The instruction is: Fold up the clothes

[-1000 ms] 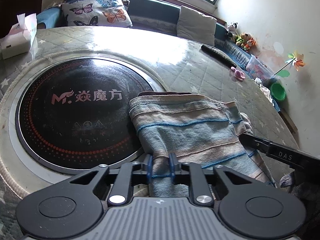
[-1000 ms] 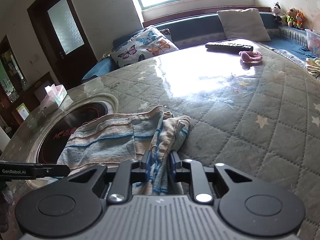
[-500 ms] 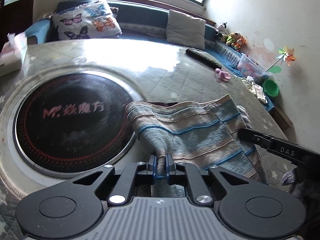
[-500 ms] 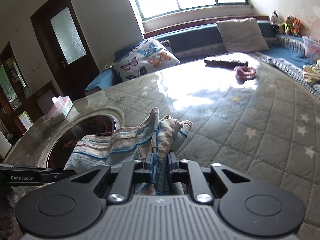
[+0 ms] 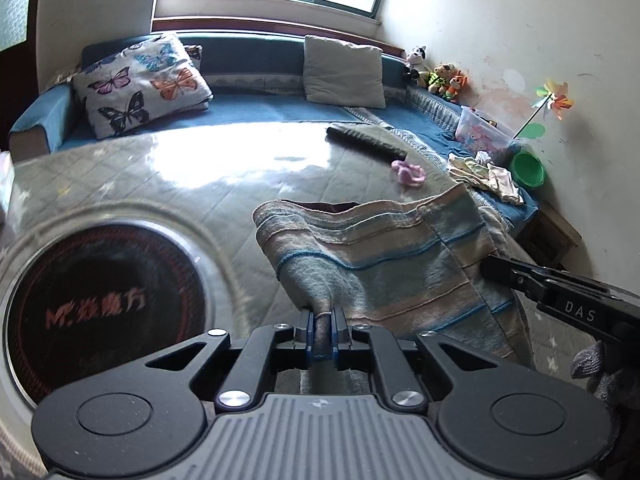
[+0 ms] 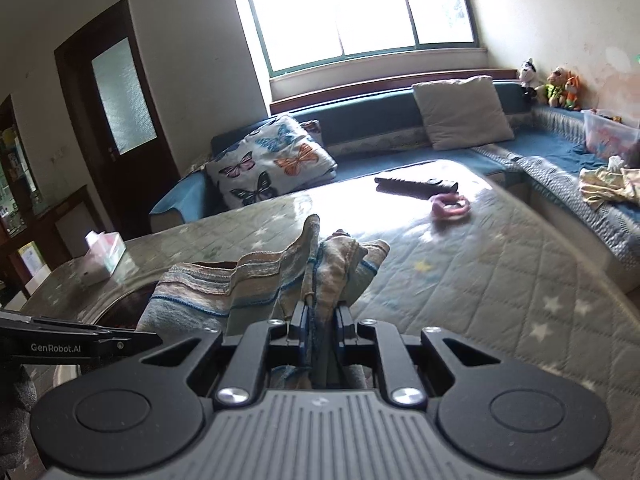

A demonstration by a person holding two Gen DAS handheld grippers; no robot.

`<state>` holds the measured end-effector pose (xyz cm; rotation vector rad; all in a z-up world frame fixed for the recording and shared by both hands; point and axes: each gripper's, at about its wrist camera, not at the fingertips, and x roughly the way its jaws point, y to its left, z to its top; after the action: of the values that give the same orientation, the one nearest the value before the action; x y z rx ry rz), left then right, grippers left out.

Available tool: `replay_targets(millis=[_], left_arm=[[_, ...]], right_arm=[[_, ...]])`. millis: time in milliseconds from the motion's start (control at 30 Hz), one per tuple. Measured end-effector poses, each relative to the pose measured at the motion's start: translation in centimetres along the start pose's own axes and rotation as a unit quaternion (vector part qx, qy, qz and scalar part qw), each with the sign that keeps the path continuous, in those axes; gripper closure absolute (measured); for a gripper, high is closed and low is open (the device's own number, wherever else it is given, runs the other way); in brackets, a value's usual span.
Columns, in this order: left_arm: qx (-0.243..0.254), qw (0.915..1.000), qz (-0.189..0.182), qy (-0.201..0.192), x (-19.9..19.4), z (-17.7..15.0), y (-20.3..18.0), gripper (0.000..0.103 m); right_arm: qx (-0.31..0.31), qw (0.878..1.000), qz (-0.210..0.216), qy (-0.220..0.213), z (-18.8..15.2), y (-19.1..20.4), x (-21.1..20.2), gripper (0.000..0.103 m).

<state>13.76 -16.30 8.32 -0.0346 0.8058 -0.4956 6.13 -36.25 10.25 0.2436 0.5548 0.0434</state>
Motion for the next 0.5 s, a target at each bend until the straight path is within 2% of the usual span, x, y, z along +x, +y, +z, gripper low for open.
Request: replay_targets(millis=[500], left_arm=[[0.014,0.9999,-0.003,0.007,3.9,3.3,-4.4,0.094]], right_arm=[[0.006,0.999,-0.037,-0.013,2.6,-4.3,1.0,0.091]])
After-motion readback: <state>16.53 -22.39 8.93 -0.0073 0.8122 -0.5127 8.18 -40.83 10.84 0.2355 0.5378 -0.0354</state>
